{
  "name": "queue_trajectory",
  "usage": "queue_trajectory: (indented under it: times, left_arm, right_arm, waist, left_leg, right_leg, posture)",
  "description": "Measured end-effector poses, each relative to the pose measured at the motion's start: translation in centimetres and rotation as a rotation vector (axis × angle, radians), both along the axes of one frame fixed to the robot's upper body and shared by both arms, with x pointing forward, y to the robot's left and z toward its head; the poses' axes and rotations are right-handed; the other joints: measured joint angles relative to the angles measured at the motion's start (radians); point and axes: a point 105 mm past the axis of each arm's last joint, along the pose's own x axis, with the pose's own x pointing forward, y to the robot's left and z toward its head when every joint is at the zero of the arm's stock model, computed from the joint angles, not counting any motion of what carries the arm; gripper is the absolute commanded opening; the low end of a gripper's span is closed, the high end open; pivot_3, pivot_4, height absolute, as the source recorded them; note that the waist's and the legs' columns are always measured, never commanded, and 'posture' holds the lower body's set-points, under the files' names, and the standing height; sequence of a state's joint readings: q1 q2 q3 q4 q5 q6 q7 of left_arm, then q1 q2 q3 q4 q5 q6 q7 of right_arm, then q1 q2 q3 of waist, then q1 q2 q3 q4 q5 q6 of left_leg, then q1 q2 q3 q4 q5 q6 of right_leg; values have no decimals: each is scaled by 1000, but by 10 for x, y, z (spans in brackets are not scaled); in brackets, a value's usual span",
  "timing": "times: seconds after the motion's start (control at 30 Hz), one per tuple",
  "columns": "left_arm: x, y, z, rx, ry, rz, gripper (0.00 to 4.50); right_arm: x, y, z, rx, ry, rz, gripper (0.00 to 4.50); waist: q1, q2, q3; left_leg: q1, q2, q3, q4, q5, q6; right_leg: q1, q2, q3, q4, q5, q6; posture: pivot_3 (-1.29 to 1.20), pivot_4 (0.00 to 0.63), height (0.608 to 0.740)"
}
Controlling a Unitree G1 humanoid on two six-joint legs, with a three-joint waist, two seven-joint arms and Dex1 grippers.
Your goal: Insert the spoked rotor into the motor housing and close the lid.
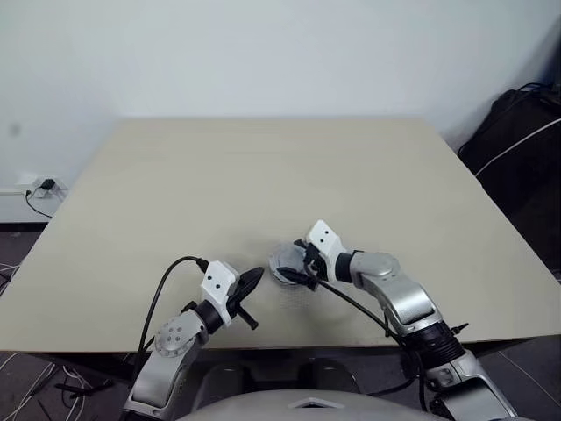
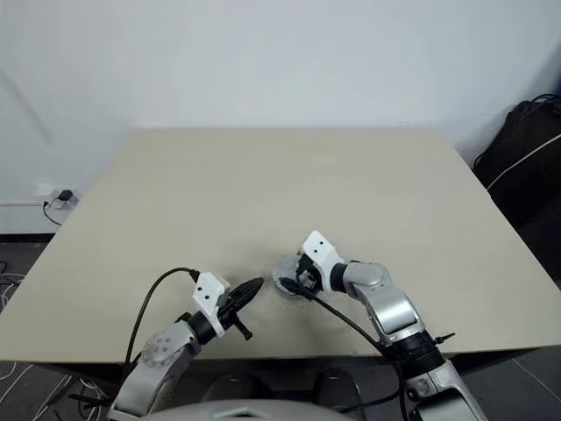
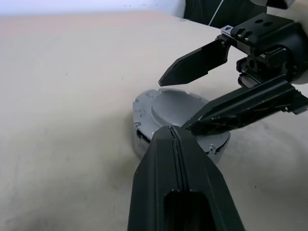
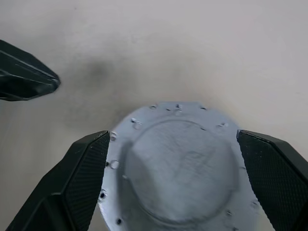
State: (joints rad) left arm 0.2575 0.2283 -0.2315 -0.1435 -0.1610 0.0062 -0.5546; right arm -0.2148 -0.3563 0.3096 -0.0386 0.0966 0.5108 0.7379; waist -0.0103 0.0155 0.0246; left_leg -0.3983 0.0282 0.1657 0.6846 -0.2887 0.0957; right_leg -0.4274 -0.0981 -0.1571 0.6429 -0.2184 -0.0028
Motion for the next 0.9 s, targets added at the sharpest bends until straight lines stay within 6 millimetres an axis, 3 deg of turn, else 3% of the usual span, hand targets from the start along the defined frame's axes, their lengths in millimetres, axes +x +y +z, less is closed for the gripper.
queue_trajectory:
  times: [0.4, 0.57, 0.9]
  left_arm:
    - [-1, 3, -6, 0, 4, 10, 0]
    - [-2, 4, -11, 3, 19, 12, 0]
    - [0, 2, -8, -4, 1, 4, 0]
  right_arm:
    - [1, -2, -13, -9, 17, -45, 4482]
    - [2, -3, -13, -1, 21, -56, 3247]
    - [2, -6, -12, -12, 33, -37, 3194]
  waist:
    - [0, 0, 0]
    - [0, 0, 0]
    - [2, 0, 0]
  left_leg:
    - [0, 0, 0, 0, 0, 0]
    - [0, 0, 0, 0, -1, 1]
    - [0, 0, 0, 0, 0, 1]
  right_leg:
    - [0, 0, 0, 0, 0, 0]
    - [0, 0, 0, 0, 0, 0]
    - [0, 0, 0, 0, 0, 0]
  posture:
    - [0, 0, 740]
    - [0, 0, 740]
    - [0, 0, 740]
